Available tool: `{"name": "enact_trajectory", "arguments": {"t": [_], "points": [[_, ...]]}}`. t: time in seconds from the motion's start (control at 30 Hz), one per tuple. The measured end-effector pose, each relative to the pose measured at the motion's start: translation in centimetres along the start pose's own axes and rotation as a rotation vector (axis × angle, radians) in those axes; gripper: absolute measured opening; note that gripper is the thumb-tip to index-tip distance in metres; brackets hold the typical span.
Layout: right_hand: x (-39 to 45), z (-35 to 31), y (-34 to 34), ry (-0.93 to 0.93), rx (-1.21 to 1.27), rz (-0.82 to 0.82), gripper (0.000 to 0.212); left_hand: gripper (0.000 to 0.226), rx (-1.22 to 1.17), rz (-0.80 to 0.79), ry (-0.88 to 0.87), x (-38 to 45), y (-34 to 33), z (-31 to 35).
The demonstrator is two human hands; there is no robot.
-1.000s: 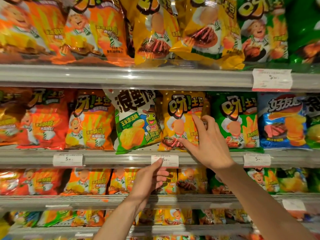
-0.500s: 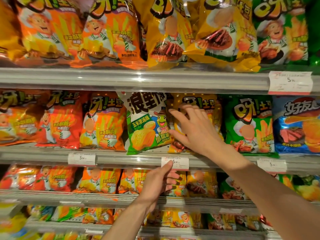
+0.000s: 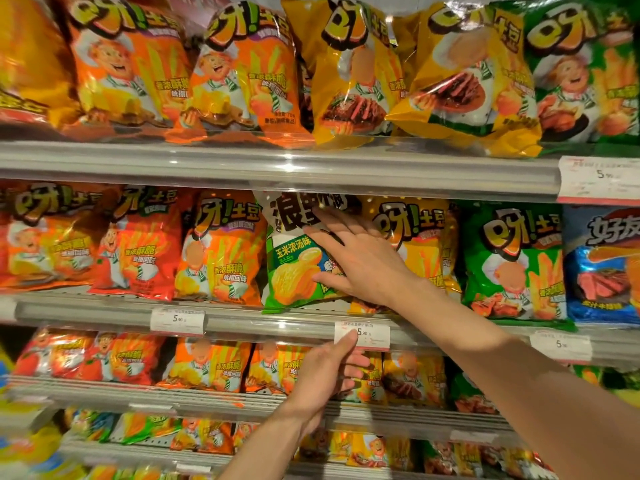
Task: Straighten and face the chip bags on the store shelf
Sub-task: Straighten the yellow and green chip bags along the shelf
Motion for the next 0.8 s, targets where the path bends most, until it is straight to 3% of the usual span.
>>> {"name": "enact_trajectory", "arguments": {"t": [0.3, 0.57, 0.8], "points": [[-0.8, 0.0, 0.6, -0.032, -0.001, 0.031, 0.075, 0.046, -0.012, 0.041, -0.083, 0.2, 0.0, -0.2], [-7.1, 4.2, 1.4, -0.367, -0.023, 0.142, 0.064, 0.043, -0.103, 0.181, -0.148, 0.4, -1.0, -1.8], [-13.1, 7.4, -0.2, -0.642, 0.325, 0.092, 0.062, 0.041, -0.110, 0.204, -0.180, 0.8, -2.4, -1.9]]}}
Point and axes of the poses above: each hand's wrist, its own x-axis towards the middle knuckle, its own y-axis out of the back of the hand, z = x × y, the point moved 5 cm from there along x, towards the middle knuckle, and after that the axes turned 15 degrees about -x, right-handed, at the moved point
